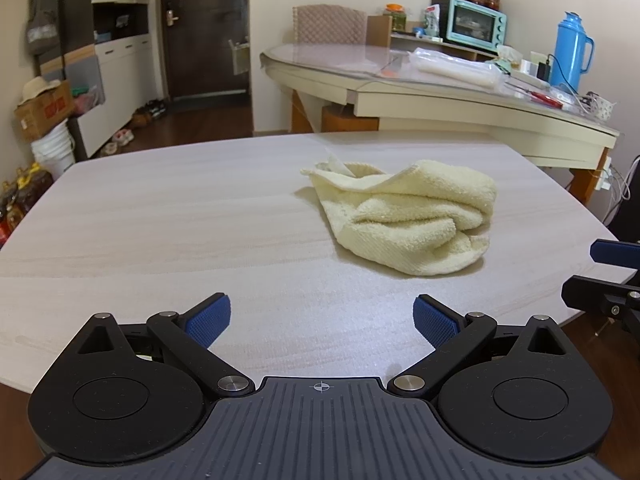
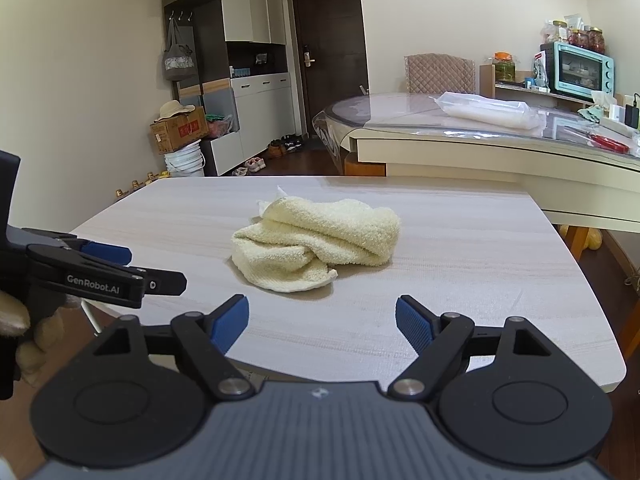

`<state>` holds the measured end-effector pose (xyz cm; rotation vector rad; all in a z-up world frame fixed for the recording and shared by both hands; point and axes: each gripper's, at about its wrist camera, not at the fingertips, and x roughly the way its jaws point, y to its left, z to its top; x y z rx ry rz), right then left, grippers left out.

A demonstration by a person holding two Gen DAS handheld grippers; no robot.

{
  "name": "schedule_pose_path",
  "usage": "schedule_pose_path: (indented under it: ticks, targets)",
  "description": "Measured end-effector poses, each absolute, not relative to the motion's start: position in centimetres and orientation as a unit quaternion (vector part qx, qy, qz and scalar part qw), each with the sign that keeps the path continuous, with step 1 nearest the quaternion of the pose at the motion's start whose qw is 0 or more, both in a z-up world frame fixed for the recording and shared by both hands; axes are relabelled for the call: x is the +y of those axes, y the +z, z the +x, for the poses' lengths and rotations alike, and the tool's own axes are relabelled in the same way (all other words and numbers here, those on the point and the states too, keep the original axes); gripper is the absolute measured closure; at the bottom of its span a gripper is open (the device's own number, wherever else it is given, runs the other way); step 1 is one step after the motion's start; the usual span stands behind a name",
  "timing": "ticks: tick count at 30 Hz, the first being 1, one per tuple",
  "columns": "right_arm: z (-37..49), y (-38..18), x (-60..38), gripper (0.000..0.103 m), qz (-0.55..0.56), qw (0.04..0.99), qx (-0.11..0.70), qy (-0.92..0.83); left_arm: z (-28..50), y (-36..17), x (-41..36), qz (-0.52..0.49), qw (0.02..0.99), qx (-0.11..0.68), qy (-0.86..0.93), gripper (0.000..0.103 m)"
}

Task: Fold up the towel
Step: 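Move both grippers toward the crumpled yellow towel, then grasp a towel edge with the right gripper while the left gripper grasps another edge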

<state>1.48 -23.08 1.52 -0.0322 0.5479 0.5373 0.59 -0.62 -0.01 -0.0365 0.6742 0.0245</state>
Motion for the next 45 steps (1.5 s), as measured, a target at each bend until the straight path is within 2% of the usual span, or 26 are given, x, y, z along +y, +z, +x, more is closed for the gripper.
schedule_pose_path:
  ticks: [6,28,33,37,45]
  targets:
    - [2.1,1.5,-23.1,0.020,-0.018,0.927,0.267,0.261,1.3,-0.2,-0.5,-0.019,0.935,0.355,0.010,0.003]
    - [6.9,2.5,-21.2,0.020,-0.067,0.919,0.260,0.287,4.4,-0.3,0.5,-0.002,0.939,0.345,0.007,0.003]
    - [10.1,2.7,-20.5,0.021,-0.085,0.908,0.264,0.314,5.5,0.0,1.6,0.002,0.940,0.342,0.010,0.003]
    - [13.2,2.9,-20.0,0.025,-0.089,0.897,0.272,0.337,6.4,0.3,2.5,0.004,0.940,0.340,0.014,0.003]
    - [20.6,2.0,-18.3,0.030,-0.082,0.869,0.324,0.365,8.9,0.8,4.3,0.005,0.943,0.334,0.017,0.003]
